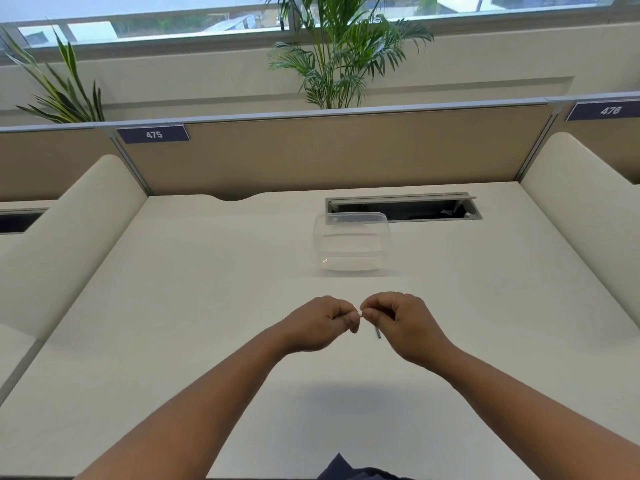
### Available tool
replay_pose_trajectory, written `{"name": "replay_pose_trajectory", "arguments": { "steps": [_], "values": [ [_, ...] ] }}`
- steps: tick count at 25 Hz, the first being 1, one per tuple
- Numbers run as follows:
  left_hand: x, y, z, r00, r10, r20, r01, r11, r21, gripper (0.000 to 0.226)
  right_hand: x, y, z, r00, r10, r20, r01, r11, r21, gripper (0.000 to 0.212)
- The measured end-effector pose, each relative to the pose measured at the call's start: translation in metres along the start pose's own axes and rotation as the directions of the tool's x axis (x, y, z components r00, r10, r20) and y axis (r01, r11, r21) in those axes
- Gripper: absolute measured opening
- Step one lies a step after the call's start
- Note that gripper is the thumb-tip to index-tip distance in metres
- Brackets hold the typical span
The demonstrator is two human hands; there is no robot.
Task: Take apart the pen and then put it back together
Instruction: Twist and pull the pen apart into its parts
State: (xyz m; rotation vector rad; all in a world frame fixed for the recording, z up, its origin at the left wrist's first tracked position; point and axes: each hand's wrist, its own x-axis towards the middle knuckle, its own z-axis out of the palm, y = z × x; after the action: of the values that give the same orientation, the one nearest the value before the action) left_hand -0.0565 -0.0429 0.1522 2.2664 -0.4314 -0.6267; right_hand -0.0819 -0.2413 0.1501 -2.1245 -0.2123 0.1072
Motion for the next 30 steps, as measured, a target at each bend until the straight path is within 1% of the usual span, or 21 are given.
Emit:
{"name": "replay_pose_trajectory", "arguments": {
  "steps": [2,4,5,7,9,10,11,12,13,14,15,16,18,20,22,23,25,27,30],
  "values": [
    [-0.002,0.001,-0.007,0.997,-0.01,0.078,0.023,0.986,-0.165,0.035,0.0,0.004,-0.001,0.995,-0.101,-0.014,0.101,0.995,-0.004,0.009],
    [-0.002,0.001,-0.01,0.988,-0.009,0.152,0.049,0.964,-0.26,0.036,0.002,0.008,-0.001,0.977,-0.213,0.01,0.213,0.972,-0.101,0.011],
    [-0.003,0.002,-0.011,0.984,-0.004,0.177,0.054,0.959,-0.277,0.036,0.002,0.009,-0.001,0.96,-0.277,0.024,0.277,0.944,-0.178,0.01],
    [-0.002,0.004,-0.008,0.988,0.008,0.154,0.034,0.963,-0.268,0.035,0.002,0.011,-0.002,0.928,-0.371,0.027,0.358,0.872,-0.333,0.014],
    [0.0,0.005,-0.003,0.997,0.01,0.077,0.006,0.977,-0.213,0.034,0.001,0.014,-0.002,0.926,-0.378,-0.008,0.346,0.855,-0.385,0.019],
    [0.0,0.005,-0.001,0.999,0.013,0.038,-0.007,0.987,-0.159,0.034,0.0,0.013,0.0,0.941,-0.336,-0.032,0.3,0.878,-0.373,0.022],
    [0.0,0.006,0.001,1.0,0.018,0.0,-0.018,0.997,-0.071,0.033,0.0,0.01,0.001,0.971,-0.234,-0.039,0.211,0.927,-0.31,0.026],
    [0.0,0.007,0.002,0.999,0.024,-0.039,-0.022,0.998,0.056,0.032,0.002,0.006,0.002,0.997,-0.072,-0.014,0.068,0.98,-0.185,0.029],
    [0.0,0.008,0.003,0.997,0.033,-0.075,-0.018,0.982,0.187,0.031,0.004,0.003,0.002,0.995,0.095,0.038,-0.093,0.995,-0.046,0.032],
    [0.0,0.009,0.003,0.994,0.041,-0.098,-0.012,0.961,0.277,0.031,0.005,0.001,0.002,0.97,0.221,0.099,-0.226,0.973,0.047,0.034],
    [-0.001,0.009,0.004,0.993,0.042,-0.107,-0.007,0.95,0.312,0.031,0.006,0.0,0.0,0.95,0.274,0.146,-0.287,0.955,0.07,0.035],
    [-0.001,0.01,0.004,0.994,0.035,-0.106,0.0,0.951,0.308,0.03,0.006,0.002,-0.002,0.953,0.262,0.152,-0.27,0.962,0.039,0.034],
    [-0.001,0.01,0.002,0.996,0.009,-0.083,0.01,0.972,0.233,0.03,0.003,0.005,-0.002,0.99,0.107,0.095,-0.101,0.993,-0.066,0.023],
    [0.0,0.007,0.0,0.999,0.005,-0.045,0.0,0.993,0.121,0.032,-0.001,0.006,0.0,0.999,-0.048,0.026,0.05,0.997,-0.067,0.013],
    [-0.001,0.006,-0.002,1.0,0.022,-0.01,-0.022,0.999,0.027,0.034,-0.002,0.011,0.003,0.984,-0.169,-0.062,0.164,0.983,-0.082,0.014],
    [-0.002,0.005,-0.002,0.999,0.033,0.006,-0.033,0.999,-0.016,0.034,-0.002,0.013,0.004,0.971,-0.223,-0.084,0.213,0.97,-0.118,0.014],
    [-0.002,0.003,-0.003,0.998,0.048,0.03,-0.046,0.996,-0.07,0.035,-0.002,0.014,0.004,0.945,-0.32,-0.073,0.295,0.926,-0.233,0.011],
    [-0.001,0.003,-0.002,0.998,0.061,0.008,-0.06,0.997,-0.041,0.034,-0.003,0.012,0.004,0.931,-0.361,-0.053,0.324,0.885,-0.334,0.012],
    [-0.001,0.006,0.004,0.994,0.062,-0.086,-0.055,0.996,0.072,0.031,-0.003,0.012,0.003,0.93,-0.361,-0.072,0.304,0.864,-0.4,0.02]
  ]
}}
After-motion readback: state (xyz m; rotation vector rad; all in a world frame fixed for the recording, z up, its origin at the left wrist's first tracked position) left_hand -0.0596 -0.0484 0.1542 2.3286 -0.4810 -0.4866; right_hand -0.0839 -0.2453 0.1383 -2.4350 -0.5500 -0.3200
